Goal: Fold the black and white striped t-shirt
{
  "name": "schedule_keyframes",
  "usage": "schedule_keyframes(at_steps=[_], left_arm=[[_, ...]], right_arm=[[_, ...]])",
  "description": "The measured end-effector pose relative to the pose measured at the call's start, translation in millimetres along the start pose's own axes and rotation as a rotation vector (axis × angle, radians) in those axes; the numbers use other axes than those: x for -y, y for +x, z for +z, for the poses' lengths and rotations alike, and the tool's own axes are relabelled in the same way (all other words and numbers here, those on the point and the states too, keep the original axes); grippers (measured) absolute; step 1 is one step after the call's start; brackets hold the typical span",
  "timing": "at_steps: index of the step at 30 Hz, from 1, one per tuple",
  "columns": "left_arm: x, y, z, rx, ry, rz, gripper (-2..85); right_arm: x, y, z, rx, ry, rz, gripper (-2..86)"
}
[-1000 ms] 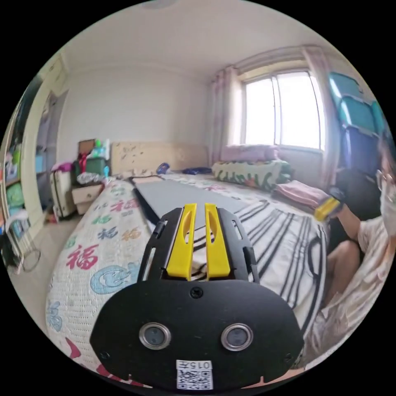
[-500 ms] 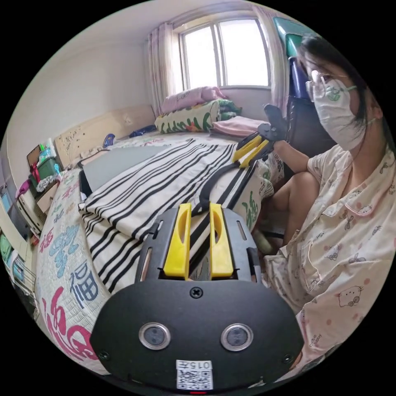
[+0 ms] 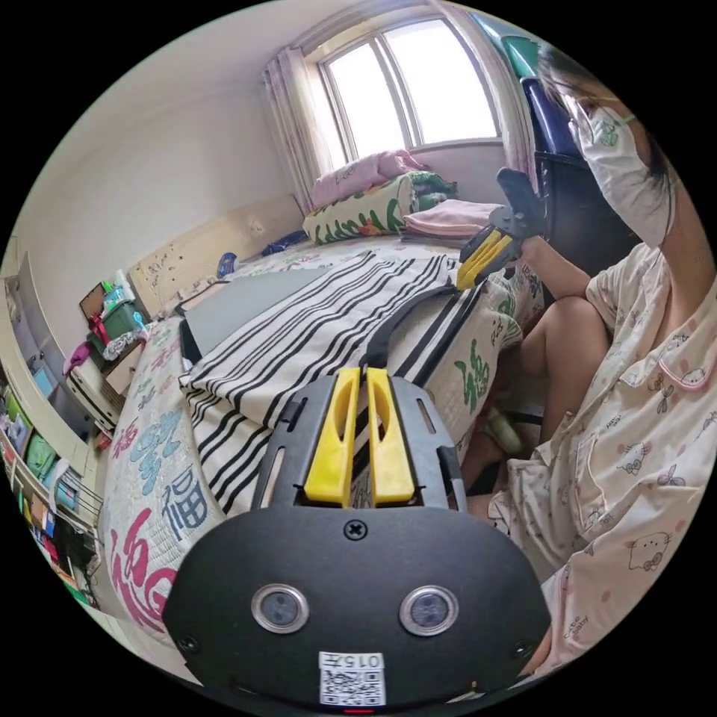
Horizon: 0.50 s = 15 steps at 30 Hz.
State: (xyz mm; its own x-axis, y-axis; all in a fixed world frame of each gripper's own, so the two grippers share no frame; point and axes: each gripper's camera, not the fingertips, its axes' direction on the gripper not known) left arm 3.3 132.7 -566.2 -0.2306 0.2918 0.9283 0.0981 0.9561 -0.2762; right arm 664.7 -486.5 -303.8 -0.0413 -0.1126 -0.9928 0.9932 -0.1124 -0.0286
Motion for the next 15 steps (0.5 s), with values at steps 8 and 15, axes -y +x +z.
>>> schedule_keyframes(at_steps=[8, 15], left_arm=[[-7, -17, 3, -0.095, 0.070, -0.026, 1.5], [107, -58, 6, -0.155, 0.212, 0.012, 7.2]], right_arm=[[17, 66, -78, -0.135, 0.100, 0.144, 5.5], [-38, 102, -138, -0.232, 0.216, 0.505, 7.2]])
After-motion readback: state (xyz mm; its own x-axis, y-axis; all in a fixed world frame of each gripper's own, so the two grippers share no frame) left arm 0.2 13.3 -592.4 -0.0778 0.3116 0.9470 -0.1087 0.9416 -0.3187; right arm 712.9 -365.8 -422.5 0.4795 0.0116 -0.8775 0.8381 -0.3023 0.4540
